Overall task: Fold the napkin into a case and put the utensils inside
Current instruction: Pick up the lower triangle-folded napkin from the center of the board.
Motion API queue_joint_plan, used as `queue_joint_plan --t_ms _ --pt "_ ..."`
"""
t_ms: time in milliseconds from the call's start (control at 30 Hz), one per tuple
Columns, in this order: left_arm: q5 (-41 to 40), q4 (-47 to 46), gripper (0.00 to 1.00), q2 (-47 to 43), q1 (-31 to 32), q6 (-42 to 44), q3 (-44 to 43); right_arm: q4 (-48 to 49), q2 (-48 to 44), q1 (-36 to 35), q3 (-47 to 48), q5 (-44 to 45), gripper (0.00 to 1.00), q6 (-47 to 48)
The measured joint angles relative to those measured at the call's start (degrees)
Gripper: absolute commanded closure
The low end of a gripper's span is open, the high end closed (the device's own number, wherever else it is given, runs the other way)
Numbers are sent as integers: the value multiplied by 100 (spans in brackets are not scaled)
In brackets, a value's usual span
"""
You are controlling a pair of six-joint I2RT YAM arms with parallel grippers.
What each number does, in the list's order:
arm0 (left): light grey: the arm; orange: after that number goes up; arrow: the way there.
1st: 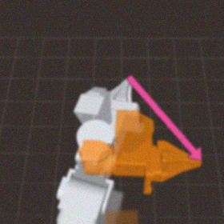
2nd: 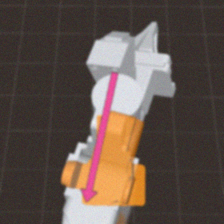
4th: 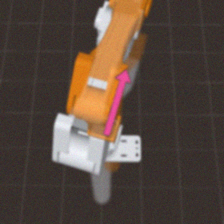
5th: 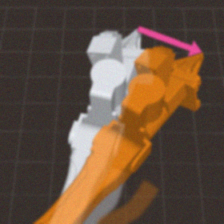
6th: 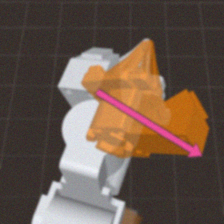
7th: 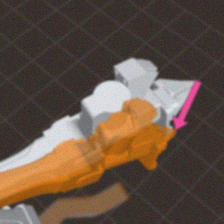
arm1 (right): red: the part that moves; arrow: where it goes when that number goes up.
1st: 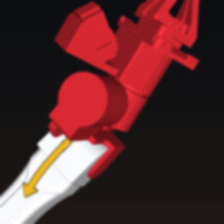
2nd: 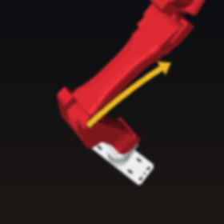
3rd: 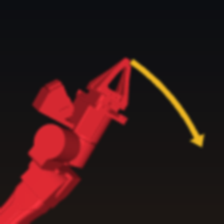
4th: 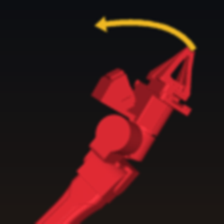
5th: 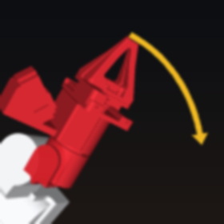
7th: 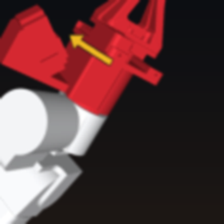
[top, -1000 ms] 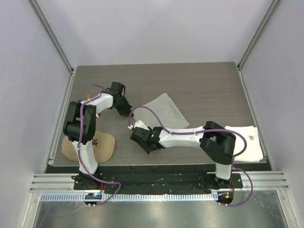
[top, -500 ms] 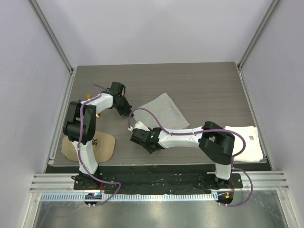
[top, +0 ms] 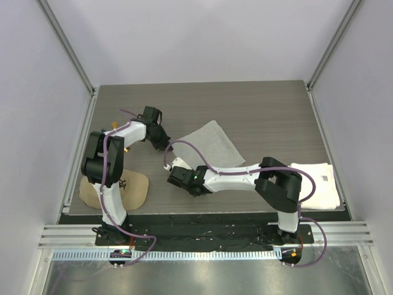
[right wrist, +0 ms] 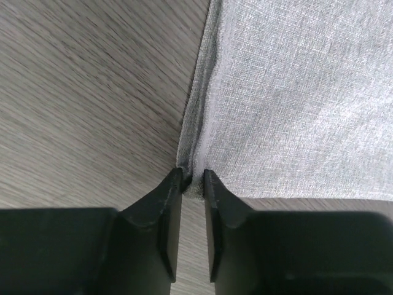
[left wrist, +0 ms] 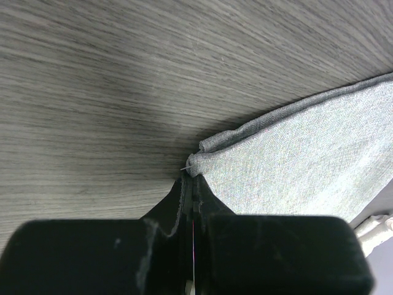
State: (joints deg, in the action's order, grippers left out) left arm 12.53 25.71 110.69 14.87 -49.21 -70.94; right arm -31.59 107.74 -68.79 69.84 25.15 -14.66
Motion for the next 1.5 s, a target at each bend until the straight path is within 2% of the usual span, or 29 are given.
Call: queue_joint_plan --t_ms 200,500,767,933,1100,1267,1500 --pt "-105 87 100 -61 11 -24 15 52 66 -9 -9 55 99 63" --pt "-332 339 100 -498 -31 -184 256 118 28 -15 -9 -223 99 -44" --pt "-490 719 100 -1331 -66 -181 339 623 -367 -7 -90 -1342 99 -511" --pt "-557 981 100 -1478 -66 -321 284 1257 -1078 365 -713 -2243 99 -791" --pt "-898 1696 100 -1266 90 -487 -531 2452 -1729 1290 -1864 -3613 99 -1248" --pt "-1329 2033 100 -732 612 -748 -1462 3788 -1803 1998 -2739 -4697 99 -1766" --pt "-1786 2514 100 173 1139 -1073 -2369 4533 -1871 2590 -3366 -5602 99 -2186"
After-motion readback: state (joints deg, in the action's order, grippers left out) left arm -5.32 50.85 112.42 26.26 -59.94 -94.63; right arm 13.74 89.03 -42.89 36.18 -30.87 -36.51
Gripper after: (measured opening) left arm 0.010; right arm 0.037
